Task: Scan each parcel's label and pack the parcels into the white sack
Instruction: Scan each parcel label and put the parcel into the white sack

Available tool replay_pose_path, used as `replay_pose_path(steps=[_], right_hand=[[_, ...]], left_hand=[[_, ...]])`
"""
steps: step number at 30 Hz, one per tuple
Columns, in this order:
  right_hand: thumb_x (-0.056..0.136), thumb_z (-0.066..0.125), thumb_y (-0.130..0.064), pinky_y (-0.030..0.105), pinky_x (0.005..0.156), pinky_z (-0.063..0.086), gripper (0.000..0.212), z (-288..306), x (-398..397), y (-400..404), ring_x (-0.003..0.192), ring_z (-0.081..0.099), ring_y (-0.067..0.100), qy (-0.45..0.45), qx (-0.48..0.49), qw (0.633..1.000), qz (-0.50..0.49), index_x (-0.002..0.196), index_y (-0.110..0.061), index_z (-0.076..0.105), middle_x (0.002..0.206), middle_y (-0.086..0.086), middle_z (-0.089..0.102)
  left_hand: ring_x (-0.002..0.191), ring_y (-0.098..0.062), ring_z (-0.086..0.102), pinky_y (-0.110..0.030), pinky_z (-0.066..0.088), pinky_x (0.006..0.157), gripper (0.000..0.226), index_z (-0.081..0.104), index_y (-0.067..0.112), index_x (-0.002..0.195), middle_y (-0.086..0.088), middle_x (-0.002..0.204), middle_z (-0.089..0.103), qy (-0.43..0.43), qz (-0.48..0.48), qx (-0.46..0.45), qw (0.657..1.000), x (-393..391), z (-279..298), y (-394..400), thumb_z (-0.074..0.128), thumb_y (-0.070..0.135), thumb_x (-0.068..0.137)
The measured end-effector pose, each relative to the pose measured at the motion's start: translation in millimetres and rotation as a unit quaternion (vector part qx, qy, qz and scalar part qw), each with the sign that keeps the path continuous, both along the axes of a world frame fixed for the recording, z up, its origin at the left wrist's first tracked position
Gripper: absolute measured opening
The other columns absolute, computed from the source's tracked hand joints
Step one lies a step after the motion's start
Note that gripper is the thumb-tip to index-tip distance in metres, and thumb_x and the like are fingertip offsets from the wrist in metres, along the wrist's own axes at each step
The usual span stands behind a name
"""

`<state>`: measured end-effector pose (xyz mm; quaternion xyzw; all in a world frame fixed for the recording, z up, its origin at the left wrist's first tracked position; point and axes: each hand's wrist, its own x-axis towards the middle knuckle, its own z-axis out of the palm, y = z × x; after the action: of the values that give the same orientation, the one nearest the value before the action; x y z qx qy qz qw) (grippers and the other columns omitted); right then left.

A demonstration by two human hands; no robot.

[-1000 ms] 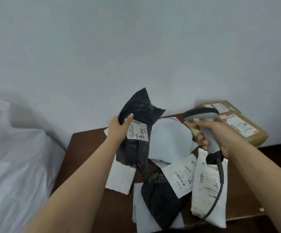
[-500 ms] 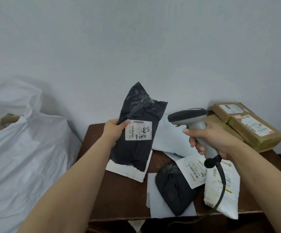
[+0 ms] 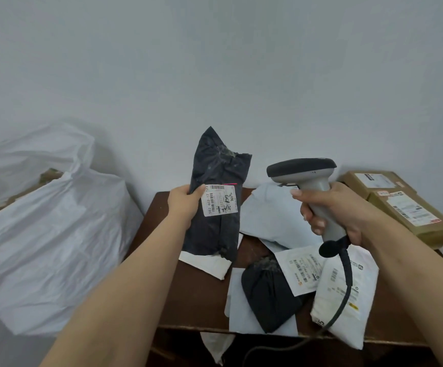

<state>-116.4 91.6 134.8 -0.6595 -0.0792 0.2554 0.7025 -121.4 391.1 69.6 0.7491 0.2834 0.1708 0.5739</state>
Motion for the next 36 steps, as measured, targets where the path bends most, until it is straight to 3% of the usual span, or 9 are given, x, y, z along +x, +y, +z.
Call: replay_pose_path(steps=[17,26,28,29,31,33,36], right_hand=[[0.089,0.067,-0.019,0.023,0.04,0.036,0.02,5,-1,-18,0.036,0.033,0.014,0.006,0.013,0.999,0.039,0.095,-0.005,0.055,0.057,0.012,0.049],[0.089,0.069,-0.02,0.024,0.04,0.036,0.02,5,-2,32,0.036,0.034,0.014,-0.008,0.0,0.996,0.083,0.092,-0.005,0.056,0.057,0.012,0.051],[0.09,0.068,-0.021,0.025,0.04,0.037,0.02,4,-3,56,0.036,0.034,0.014,-0.005,-0.003,0.995,0.095,0.097,-0.005,0.058,0.057,0.012,0.051],[0.09,0.067,-0.021,0.024,0.039,0.037,0.022,4,-5,69,0.037,0.034,0.014,-0.003,-0.003,0.995,0.1,0.1,-0.003,0.058,0.057,0.012,0.052],[0.091,0.066,-0.021,0.024,0.039,0.038,0.027,4,-7,100,0.037,0.035,0.014,-0.001,-0.007,0.994,0.108,0.105,0.0,0.057,0.058,0.012,0.051],[0.09,0.066,-0.021,0.024,0.039,0.038,0.028,6,-12,135,0.037,0.036,0.014,0.0,-0.012,0.993,0.12,0.099,0.003,0.056,0.059,0.013,0.051],[0.085,0.068,-0.023,0.026,0.041,0.038,0.027,9,-21,184,0.037,0.037,0.015,-0.004,-0.014,0.99,0.142,0.088,0.0,0.055,0.056,0.013,0.052]], left_hand=[[0.088,-0.027,0.071,-0.043,0.057,0.086,0.016,0.069,0.017,0.08,-0.006,0.088,0.073,-0.018,0.064,0.011,0.998,-26,9,-10,0.065,0.025,0.092],[0.087,-0.028,0.071,-0.05,0.056,0.086,0.014,0.071,0.023,0.076,-0.005,0.087,0.075,-0.023,0.083,0.031,0.996,-49,8,41,0.069,0.031,0.086],[0.09,-0.026,0.07,-0.05,0.055,0.088,0.018,0.072,0.023,0.09,-0.004,0.093,0.075,-0.031,0.085,0.072,0.993,-57,11,65,0.068,0.037,0.081],[0.096,-0.025,0.068,-0.048,0.053,0.092,0.03,0.068,0.022,0.109,-0.005,0.101,0.073,-0.035,0.085,0.105,0.99,-64,17,76,0.067,0.036,0.082],[0.106,-0.024,0.063,-0.041,0.048,0.099,0.059,0.038,0.025,0.145,-0.01,0.114,0.067,-0.048,0.091,0.155,0.982,-80,32,100,0.063,0.024,0.091],[0.107,-0.022,0.06,-0.035,0.047,0.096,0.07,0.02,0.032,0.151,-0.011,0.118,0.064,-0.076,0.104,0.191,0.973,-100,49,129,0.058,0.015,0.094],[0.107,-0.013,0.056,-0.032,0.046,0.097,0.048,0.045,0.026,0.135,0.004,0.122,0.059,-0.112,0.116,0.273,0.948,-129,73,181,0.054,0.004,0.093]])
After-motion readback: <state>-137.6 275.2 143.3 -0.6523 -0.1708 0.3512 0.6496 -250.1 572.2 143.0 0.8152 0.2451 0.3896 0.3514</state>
